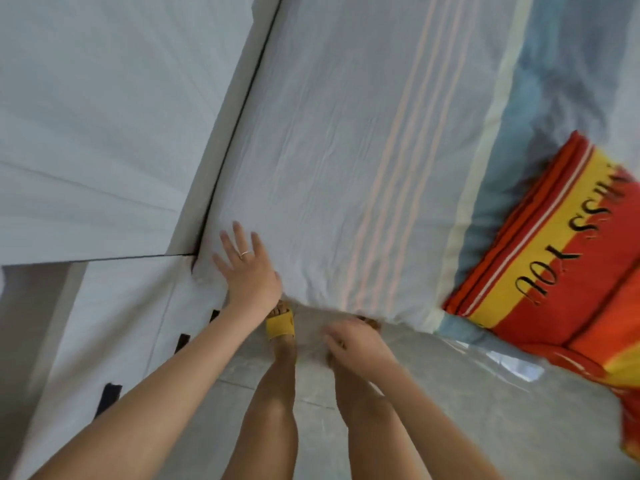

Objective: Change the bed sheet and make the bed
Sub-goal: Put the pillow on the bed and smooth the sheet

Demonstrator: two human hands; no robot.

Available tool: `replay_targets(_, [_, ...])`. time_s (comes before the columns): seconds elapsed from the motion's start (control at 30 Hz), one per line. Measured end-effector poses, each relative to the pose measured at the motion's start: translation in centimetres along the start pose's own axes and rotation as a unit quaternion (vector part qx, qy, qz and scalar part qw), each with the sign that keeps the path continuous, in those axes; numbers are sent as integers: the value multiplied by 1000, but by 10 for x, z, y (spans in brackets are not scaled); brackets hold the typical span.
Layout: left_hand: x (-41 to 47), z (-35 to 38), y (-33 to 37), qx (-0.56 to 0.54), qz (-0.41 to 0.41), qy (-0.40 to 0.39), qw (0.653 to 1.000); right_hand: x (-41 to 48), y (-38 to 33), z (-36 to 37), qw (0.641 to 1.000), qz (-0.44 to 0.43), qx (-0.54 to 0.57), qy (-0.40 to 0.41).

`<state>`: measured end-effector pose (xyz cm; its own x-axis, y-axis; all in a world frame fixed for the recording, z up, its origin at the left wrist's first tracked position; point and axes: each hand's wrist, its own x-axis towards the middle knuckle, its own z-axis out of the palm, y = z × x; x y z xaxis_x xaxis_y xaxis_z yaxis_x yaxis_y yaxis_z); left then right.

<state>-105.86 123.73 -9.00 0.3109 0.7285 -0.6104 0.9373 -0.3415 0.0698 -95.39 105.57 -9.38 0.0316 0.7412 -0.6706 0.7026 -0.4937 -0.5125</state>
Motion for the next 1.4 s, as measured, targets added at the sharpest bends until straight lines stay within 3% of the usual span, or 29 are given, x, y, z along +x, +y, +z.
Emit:
replay_targets(0.1, [-18,-22,63,-27,131,-6,991,-37,48,-44,990,42,36,130])
replay_targets(0.17, [-26,-27,110,-28,220,-6,975,-54,98,-72,965,70,26,253])
replay_targets(0.27, [-29,-26,173,-35,332,-9,943,-74,159,-108,891,155,-46,423])
replay_targets(0.33, [-24,-24,209,-39,386,0,922,-87,193,-130,840,239,-69,482])
replay_targets(0.4, [-17,-15,263,-46,427,50,901,-112,241,-152,819,290,-44,492])
replay_targets(0.47, [-15,-7,319,-68,424,67,901,-141,291,-165,824,310,-29,474])
replay_targets(0.6, [-27,20,437,-23,392,-18,920,-176,369,-185,855,358,-52,371])
replay_targets(0.7, [-38,37,527,11,302,-108,947,-188,415,-215,865,381,-17,324])
replay_targets(0.8, [-29,44,588,64,204,-114,970,-218,464,-236,831,424,82,351])
replay_targets(0.87, [-24,44,595,122,178,-74,974,-232,471,-229,812,465,102,338])
replay_targets(0.93, [-38,56,613,229,240,3,943,-244,471,-218,830,464,40,308])
replay_targets(1.0, [-58,79,627,294,357,57,885,-253,464,-206,849,429,12,308])
replay_targets(1.07, [-74,88,648,330,418,22,846,-267,456,-186,851,404,20,335])
replay_targets(1.13, [-72,83,671,324,425,-85,840,-283,435,-150,833,384,47,395])
replay_targets(1.2, [-65,68,692,278,415,-177,848,-296,412,-108,788,406,83,456])
replay_targets(1.27, [-64,58,709,263,431,-171,846,-303,400,-82,678,497,165,515])
replay_targets(1.33, [-64,61,711,311,454,-144,823,-300,398,-79,478,611,350,525])
replay_targets(1.4, [-65,75,699,290,470,-137,822,-290,400,-87,228,604,596,477])
